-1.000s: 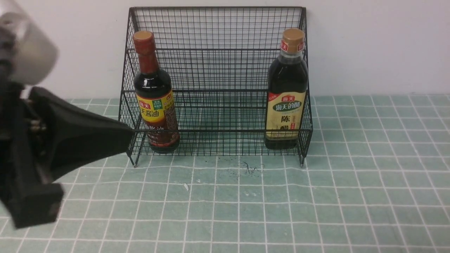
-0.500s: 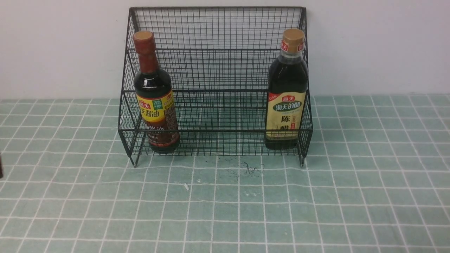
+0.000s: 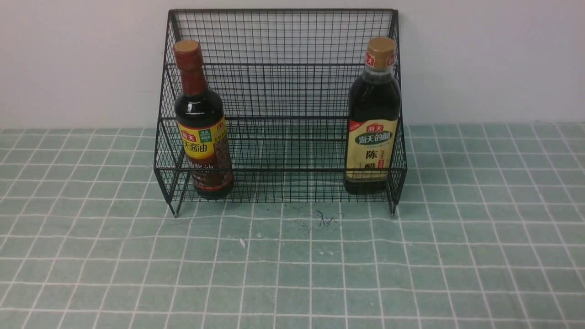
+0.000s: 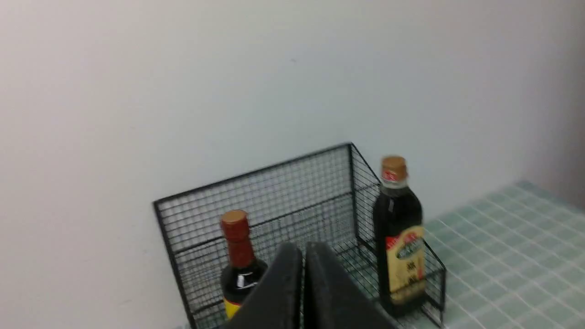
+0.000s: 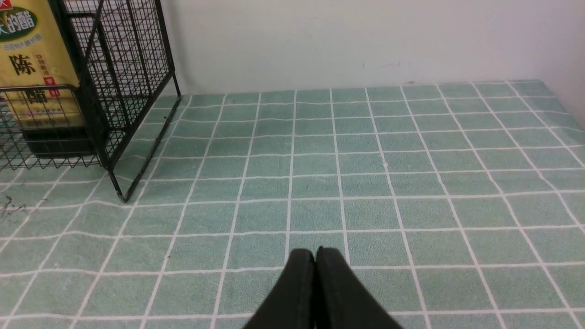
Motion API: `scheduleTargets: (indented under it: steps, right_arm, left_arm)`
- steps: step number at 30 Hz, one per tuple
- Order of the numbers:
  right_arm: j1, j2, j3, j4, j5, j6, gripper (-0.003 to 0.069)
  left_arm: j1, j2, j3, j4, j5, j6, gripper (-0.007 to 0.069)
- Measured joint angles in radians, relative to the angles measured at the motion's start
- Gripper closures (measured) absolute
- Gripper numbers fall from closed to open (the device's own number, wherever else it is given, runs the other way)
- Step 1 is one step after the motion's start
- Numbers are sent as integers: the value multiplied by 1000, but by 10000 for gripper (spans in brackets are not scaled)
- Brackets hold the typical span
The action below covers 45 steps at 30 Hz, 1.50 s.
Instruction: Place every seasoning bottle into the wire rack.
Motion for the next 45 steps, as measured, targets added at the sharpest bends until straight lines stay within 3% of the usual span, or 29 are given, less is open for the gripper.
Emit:
scheduleTargets:
  steps: [8, 19, 45]
  right_arm:
    - [0, 0, 0, 0, 0, 0, 673]
    - [0, 0, 0, 0, 0, 0, 673]
    - [0, 0, 0, 0, -1, 0, 673]
  left_arm:
    - [141, -275, 448, 110, -248, -52, 631]
    - [171, -367, 947, 116, -270, -63, 631]
    - [171, -367, 978, 119, -285, -68, 631]
